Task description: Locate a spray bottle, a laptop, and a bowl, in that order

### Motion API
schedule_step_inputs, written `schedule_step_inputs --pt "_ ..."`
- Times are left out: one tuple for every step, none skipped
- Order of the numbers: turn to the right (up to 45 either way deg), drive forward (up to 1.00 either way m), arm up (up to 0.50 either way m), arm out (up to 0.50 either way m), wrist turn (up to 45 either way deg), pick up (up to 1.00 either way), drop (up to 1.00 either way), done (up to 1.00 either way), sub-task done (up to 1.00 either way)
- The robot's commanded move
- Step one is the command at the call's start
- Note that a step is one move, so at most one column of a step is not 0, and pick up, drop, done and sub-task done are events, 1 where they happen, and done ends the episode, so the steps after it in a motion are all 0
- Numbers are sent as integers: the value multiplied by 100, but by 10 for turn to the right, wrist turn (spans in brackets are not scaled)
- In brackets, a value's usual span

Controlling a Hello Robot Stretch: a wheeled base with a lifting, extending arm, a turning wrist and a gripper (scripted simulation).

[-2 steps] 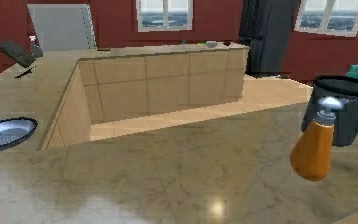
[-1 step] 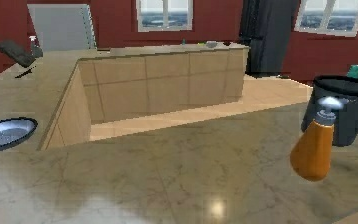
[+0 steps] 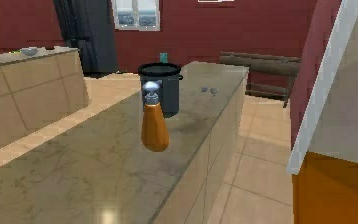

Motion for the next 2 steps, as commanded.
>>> schedule_step_inputs --pt "240 0 0 0 0 0 0 0 0" --pt "0 100 0 0 0 0 0 0 0"
